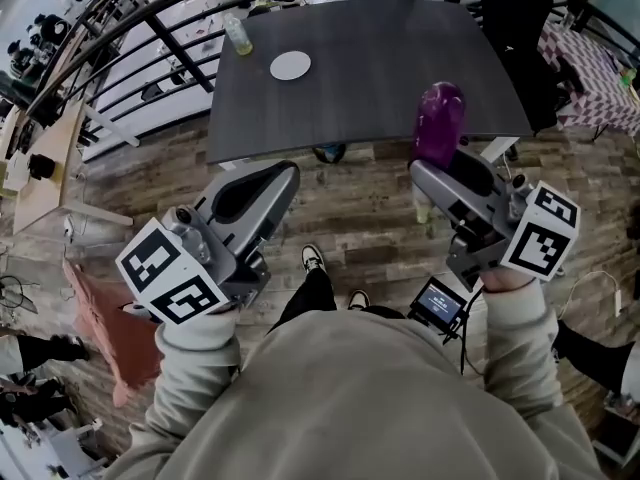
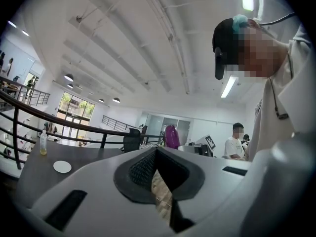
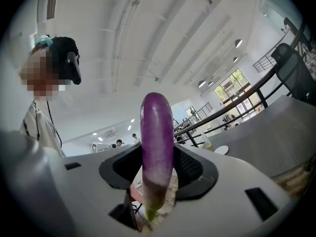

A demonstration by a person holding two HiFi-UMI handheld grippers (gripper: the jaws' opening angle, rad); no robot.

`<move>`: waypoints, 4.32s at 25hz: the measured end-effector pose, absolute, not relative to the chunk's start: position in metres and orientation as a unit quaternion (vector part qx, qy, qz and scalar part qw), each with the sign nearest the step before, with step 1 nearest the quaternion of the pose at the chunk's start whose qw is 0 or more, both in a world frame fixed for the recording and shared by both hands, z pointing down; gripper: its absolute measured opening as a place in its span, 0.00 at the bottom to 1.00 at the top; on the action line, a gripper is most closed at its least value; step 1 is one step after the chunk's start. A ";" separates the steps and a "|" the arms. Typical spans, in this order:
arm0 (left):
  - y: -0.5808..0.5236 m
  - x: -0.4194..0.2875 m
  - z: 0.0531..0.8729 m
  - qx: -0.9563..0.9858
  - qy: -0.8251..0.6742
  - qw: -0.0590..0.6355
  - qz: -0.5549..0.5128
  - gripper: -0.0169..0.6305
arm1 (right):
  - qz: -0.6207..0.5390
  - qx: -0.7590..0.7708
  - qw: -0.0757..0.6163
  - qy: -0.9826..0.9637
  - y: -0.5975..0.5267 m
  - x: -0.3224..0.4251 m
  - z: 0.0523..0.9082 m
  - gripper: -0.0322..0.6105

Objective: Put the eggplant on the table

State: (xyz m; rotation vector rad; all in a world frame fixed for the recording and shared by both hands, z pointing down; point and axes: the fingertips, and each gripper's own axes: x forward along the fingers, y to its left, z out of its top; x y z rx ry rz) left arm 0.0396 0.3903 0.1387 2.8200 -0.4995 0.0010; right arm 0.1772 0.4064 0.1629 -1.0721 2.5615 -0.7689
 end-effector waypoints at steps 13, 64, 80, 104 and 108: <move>0.365 0.053 0.133 0.980 -0.149 0.131 -0.027 0.04 | -0.259 -0.371 0.120 0.883 0.391 0.172 0.167 0.37; 0.025 -0.022 0.129 0.978 -0.163 0.128 -0.037 0.04 | -0.252 -0.353 0.066 0.899 0.023 0.084 0.131 0.37; -0.055 0.040 0.131 0.972 -0.190 0.135 -0.032 0.04 | -0.267 -0.317 0.084 0.906 -0.059 0.141 0.143 0.37; -0.121 0.029 0.151 0.968 -0.203 0.149 -0.006 0.04 | -0.291 -0.297 0.094 0.905 -0.131 0.131 0.165 0.37; -0.135 0.018 0.152 0.969 -0.195 0.151 -0.012 0.04 | -0.290 -0.305 0.090 0.903 -0.139 0.118 0.166 0.37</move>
